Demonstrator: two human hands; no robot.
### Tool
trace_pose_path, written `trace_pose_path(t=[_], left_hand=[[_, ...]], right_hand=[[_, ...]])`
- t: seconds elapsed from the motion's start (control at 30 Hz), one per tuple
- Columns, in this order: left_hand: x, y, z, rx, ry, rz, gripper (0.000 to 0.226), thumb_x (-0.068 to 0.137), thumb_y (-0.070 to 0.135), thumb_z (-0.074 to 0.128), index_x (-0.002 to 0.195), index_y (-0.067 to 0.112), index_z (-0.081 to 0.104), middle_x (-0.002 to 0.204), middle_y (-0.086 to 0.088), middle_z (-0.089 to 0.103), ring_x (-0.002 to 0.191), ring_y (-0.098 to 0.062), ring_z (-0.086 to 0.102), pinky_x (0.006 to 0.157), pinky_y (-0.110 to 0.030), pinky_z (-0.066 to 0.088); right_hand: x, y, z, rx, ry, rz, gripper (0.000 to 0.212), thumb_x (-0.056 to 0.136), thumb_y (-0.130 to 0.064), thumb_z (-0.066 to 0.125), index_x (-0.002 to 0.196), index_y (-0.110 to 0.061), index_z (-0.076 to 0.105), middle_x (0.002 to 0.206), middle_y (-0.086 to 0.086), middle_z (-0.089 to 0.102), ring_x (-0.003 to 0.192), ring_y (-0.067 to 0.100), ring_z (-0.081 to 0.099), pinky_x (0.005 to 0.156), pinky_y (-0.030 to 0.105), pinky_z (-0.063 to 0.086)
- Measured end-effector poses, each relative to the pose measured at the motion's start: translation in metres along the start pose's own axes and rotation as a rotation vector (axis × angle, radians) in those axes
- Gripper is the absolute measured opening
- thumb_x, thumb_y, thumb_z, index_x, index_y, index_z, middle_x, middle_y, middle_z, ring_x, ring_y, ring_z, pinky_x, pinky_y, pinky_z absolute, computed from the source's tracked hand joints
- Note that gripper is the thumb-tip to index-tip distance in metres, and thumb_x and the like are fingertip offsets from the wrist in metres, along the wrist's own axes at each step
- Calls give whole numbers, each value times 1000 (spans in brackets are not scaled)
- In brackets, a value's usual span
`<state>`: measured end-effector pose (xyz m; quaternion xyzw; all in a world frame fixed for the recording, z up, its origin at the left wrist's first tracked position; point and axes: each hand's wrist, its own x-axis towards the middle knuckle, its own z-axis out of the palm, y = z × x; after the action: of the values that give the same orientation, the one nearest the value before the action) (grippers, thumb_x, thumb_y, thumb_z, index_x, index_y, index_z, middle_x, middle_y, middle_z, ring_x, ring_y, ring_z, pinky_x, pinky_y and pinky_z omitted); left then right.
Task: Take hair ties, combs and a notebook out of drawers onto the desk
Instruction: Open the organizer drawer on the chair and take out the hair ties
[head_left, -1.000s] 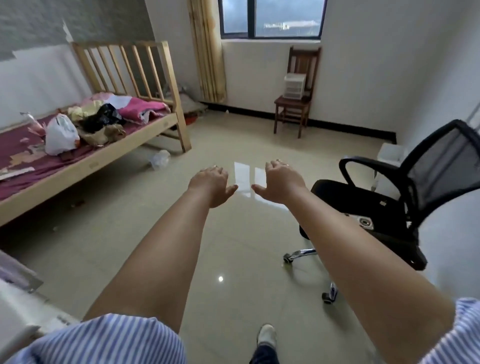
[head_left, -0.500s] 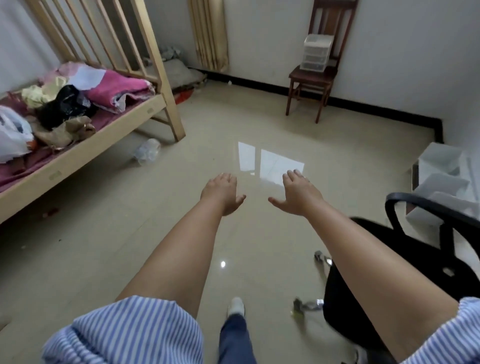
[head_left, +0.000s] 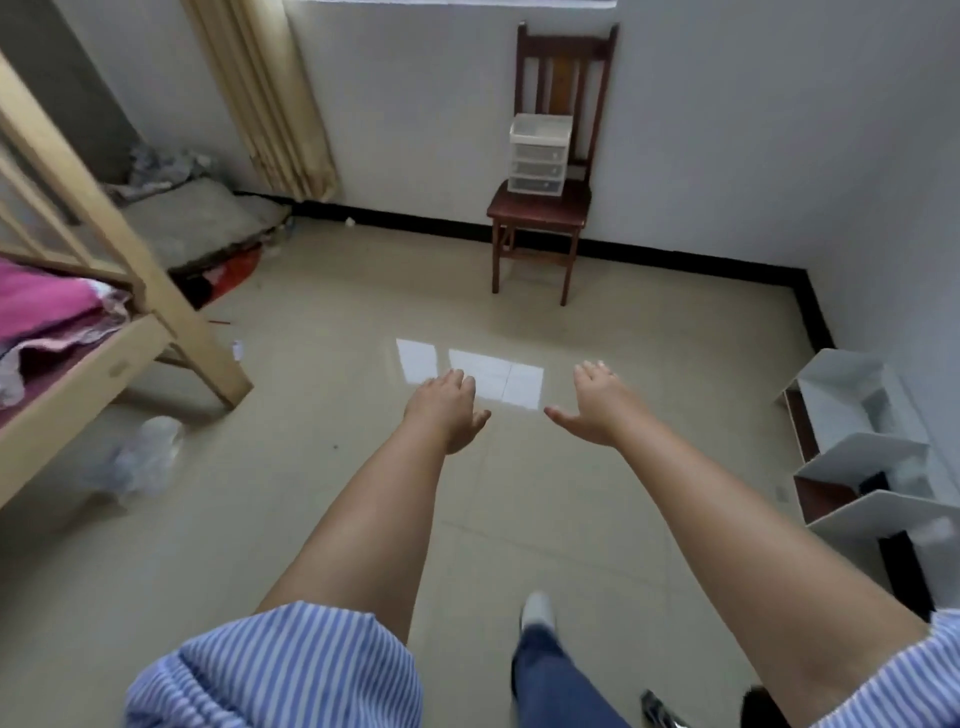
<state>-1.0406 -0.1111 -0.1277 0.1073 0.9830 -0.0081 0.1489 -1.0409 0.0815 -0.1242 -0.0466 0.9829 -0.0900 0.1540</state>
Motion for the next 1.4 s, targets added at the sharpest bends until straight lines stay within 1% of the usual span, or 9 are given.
trace_pose_path(t=[0.2, 0.33, 0.47, 0.63, 0.73, 0.97, 1.2, 1.33, 1.4], left_hand=[[229, -38, -56, 11, 20, 13, 45, 98, 33, 39, 133, 4, 36, 141, -11, 38, 132, -27, 34, 108, -36, 32], [356, -65, -104, 8, 21, 13, 44, 98, 32, 40, 132, 4, 38, 142, -12, 39, 136, -25, 31, 112, -37, 31], [471, -93, -143, -30, 22, 37, 47, 98, 32, 40, 134, 2, 37, 143, -13, 39, 133, -24, 34, 111, -36, 31], [641, -125, -169, -36, -29, 74, 50, 99, 33, 39, 138, 4, 32, 147, -13, 35, 136, -26, 32, 112, -37, 29], [740, -139, -185, -20, -64, 141, 48, 99, 31, 40, 137, 2, 35, 145, -14, 37, 134, -27, 34, 111, -37, 30], [938, -162, -231, 24, -168, 223, 47, 98, 32, 40, 134, 2, 37, 142, -14, 40, 131, -27, 37, 109, -36, 33], [1122, -169, -222, 45, -225, 262, 44, 97, 32, 40, 131, 2, 39, 138, -13, 43, 130, -27, 37, 106, -37, 34], [1208, -181, -216, 54, -238, 214, 42, 96, 32, 41, 127, 3, 42, 133, -11, 47, 127, -24, 38, 102, -34, 37], [1244, -185, -214, 60, -207, 225, 47, 97, 32, 40, 134, 3, 36, 141, -11, 41, 136, -25, 30, 108, -34, 32]], right_hand=[[223, 30, -66, 16, 43, -6, 69, 91, -47, 45, 138, 1, 27, 150, 15, 28, 141, 30, 19, 116, 38, 22], [352, 45, -113, 64, 20, 24, 65, 92, -44, 45, 137, 0, 29, 148, 14, 31, 140, 29, 20, 115, 38, 25], [472, 47, -143, 13, -14, -20, 57, 91, -41, 46, 130, -1, 37, 137, 14, 41, 131, 27, 33, 109, 37, 33], [644, 50, -166, 13, -56, 1, 61, 92, -41, 46, 136, 0, 32, 148, 14, 30, 139, 26, 23, 113, 38, 28], [737, 60, -184, 61, -69, 71, 60, 91, -41, 47, 133, 0, 35, 145, 13, 33, 138, 25, 26, 111, 40, 31], [903, 108, -234, 182, -85, 210, 48, 90, -37, 48, 118, 2, 46, 126, 14, 47, 125, 27, 38, 104, 40, 38], [1076, 168, -225, 267, -140, 300, 36, 91, -31, 49, 107, 2, 50, 117, 16, 52, 116, 29, 44, 98, 42, 41], [1156, 187, -216, 372, -167, 347, 33, 92, -28, 48, 106, 2, 51, 116, 15, 53, 120, 29, 43, 99, 40, 41], [1191, 192, -209, 410, -151, 358, 35, 93, -26, 48, 111, 4, 51, 122, 16, 54, 126, 29, 41, 104, 38, 38]])
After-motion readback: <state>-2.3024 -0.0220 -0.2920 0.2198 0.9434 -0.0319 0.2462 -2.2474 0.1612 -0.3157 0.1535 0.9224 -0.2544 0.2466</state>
